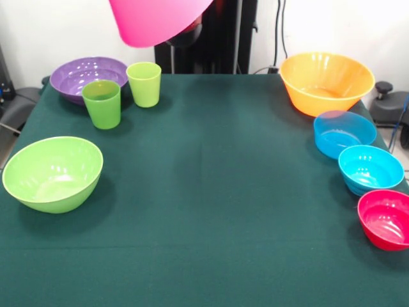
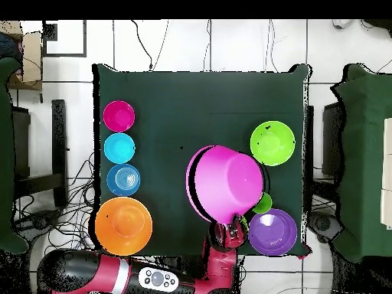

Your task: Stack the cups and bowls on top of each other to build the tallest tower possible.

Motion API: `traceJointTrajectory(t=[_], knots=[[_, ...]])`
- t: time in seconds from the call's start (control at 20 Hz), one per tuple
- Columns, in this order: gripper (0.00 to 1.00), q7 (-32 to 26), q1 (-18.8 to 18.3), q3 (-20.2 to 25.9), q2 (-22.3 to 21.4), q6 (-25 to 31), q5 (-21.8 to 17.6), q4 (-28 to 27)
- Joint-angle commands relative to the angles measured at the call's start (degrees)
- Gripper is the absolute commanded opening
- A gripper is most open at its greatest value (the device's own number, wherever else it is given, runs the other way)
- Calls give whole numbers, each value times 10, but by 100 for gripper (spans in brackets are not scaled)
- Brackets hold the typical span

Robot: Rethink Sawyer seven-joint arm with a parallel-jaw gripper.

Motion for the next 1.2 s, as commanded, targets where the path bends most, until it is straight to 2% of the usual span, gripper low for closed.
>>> traceJointTrajectory(t=[0.05,0.2,0.65,1.2], knots=[[0,-185,-9,101,-7,-45,20,-101],[0,-180,-16,106,-9,-63,28,-106],[0,-160,-43,104,-17,-98,19,-110],[0,-128,-82,102,-7,-142,18,-144]])
